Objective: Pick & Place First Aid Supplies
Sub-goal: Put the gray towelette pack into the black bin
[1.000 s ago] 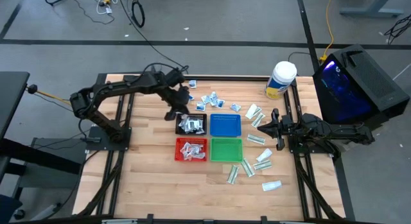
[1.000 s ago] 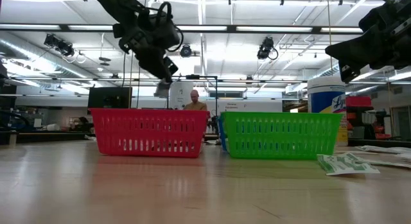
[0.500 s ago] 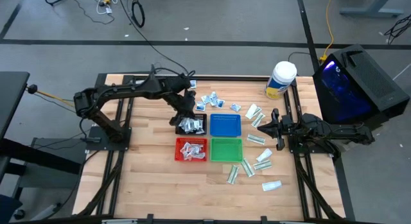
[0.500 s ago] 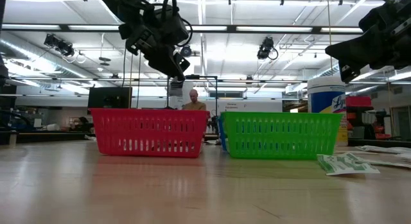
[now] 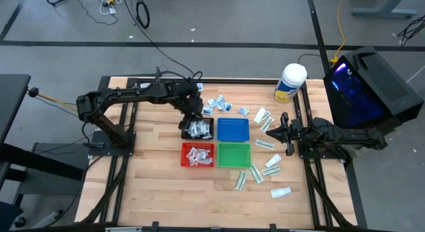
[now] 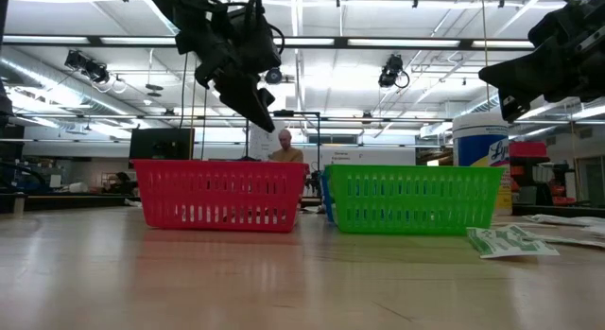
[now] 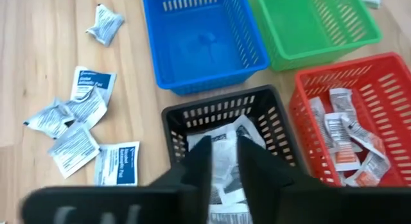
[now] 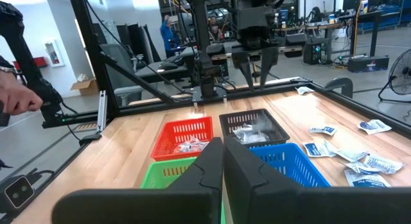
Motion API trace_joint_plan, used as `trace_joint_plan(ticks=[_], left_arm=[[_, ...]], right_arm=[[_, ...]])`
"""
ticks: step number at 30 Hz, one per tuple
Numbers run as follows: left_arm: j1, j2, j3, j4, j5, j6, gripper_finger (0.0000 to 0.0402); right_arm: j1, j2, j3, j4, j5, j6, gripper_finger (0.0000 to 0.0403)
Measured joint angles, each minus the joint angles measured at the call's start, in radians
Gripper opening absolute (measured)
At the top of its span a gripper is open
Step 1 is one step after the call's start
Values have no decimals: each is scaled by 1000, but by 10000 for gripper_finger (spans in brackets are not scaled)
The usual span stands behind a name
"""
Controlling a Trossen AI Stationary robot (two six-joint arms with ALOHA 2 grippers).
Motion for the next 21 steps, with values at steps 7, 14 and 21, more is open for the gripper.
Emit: trace_joint_plan(ticks=[7, 14, 21], left_arm=[[0, 0, 0, 4, 6, 0, 201], [32, -8, 89, -105, -72, -73, 253], [117, -10, 189, -229, -134, -163, 248]], right_arm=[[0, 0, 0, 0, 0, 0, 18], [0, 0, 0, 0, 0, 0, 18], [0, 0, 0, 0, 0, 0, 18]])
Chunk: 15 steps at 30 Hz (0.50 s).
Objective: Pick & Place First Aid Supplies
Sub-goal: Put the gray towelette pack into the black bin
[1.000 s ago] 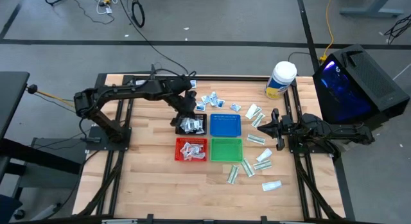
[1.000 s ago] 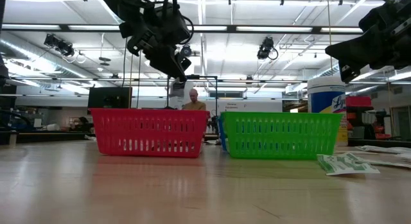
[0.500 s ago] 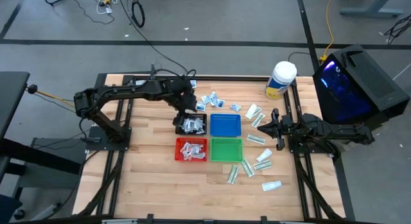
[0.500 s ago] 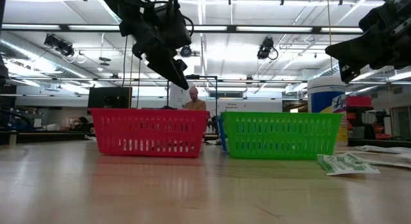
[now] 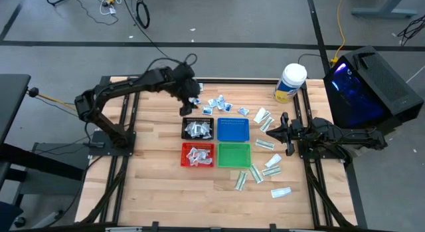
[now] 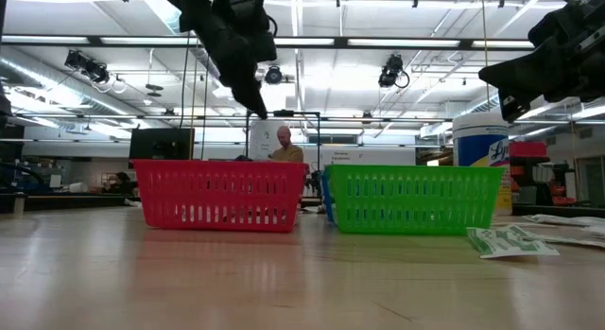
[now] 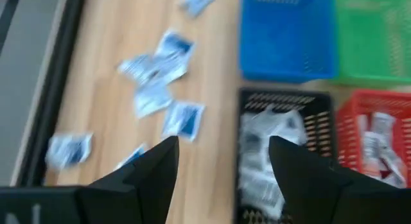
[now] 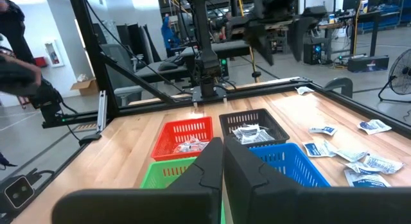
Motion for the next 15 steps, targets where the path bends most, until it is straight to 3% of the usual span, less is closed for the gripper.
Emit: trace_joint_plan(ticks=[8, 15], left_arm=[[126, 0, 8, -126, -185, -66, 237], [225, 4, 8, -160, -271, -75, 236]], right_arm=[[0, 0, 0, 0, 0, 0, 18], [0, 0, 0, 0, 0, 0, 18]])
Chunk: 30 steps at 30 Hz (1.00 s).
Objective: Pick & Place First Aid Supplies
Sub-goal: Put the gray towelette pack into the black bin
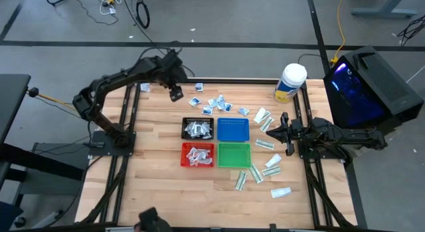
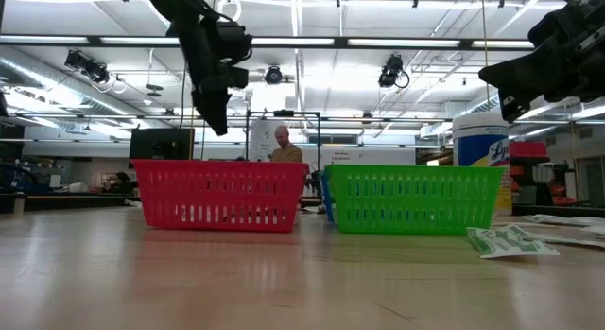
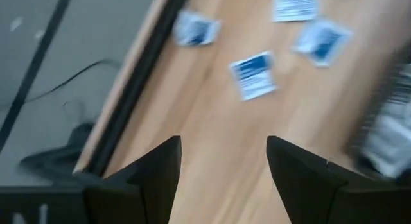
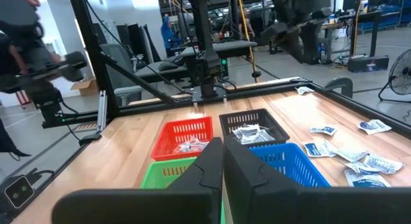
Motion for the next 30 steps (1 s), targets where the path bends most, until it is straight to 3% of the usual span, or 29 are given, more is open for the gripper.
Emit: trace_joint_plan(ticks=[7, 13, 19, 30], left_arm=[[119, 62, 1, -1, -222, -85, 236], [191, 162, 0, -42, -226, 28, 236], [226, 252, 0, -41, -297, 136, 236], [256, 317, 1, -65, -362, 270, 236]], right_arm=[[0, 0, 0, 0, 0, 0, 18], [0, 0, 0, 0, 0, 0, 18], [0, 0, 0, 0, 0, 0, 18], [0, 0, 0, 0, 0, 0, 18]])
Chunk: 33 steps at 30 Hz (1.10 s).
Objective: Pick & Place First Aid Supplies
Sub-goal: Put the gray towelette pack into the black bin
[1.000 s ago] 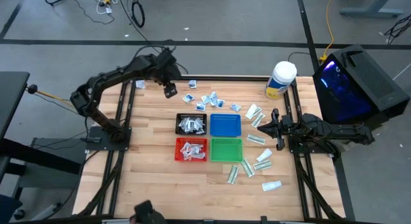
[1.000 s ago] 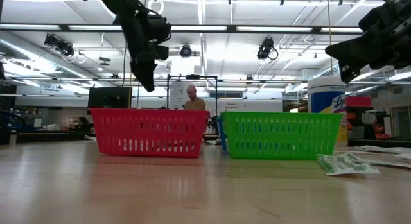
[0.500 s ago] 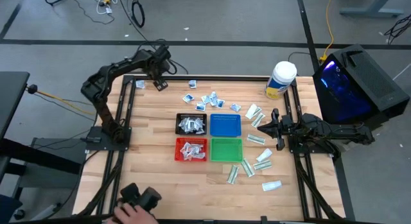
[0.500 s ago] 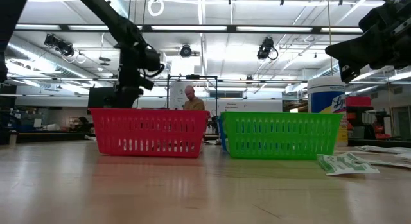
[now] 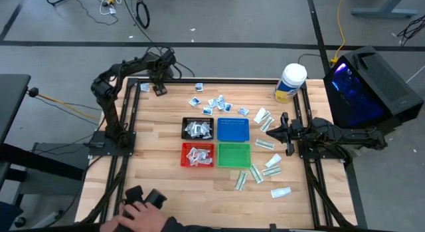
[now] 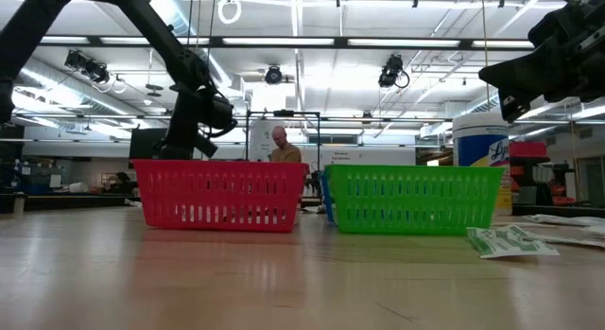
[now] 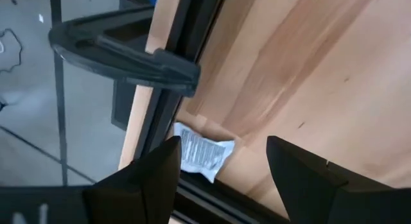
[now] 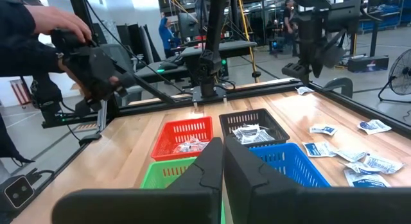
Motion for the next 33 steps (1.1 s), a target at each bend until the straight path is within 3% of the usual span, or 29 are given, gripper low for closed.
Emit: trace_joint_plan(ticks=[9, 18, 23, 27, 33], left_arm=[[3, 15, 0, 8, -16, 25, 236], [27, 15, 0, -113, -93, -88, 236], [31, 15, 0, -111, -196, -176, 229], [31, 15, 0, -106, -219, -162, 189], [31, 15, 0, -59, -221, -147, 89]], right_arm=[[0, 0, 0, 0, 0, 0, 18], [0, 0, 0, 0, 0, 0, 18], [0, 0, 0, 0, 0, 0, 18], [0, 0, 0, 0, 0, 0, 18], [0, 0, 0, 0, 0, 0, 18]])
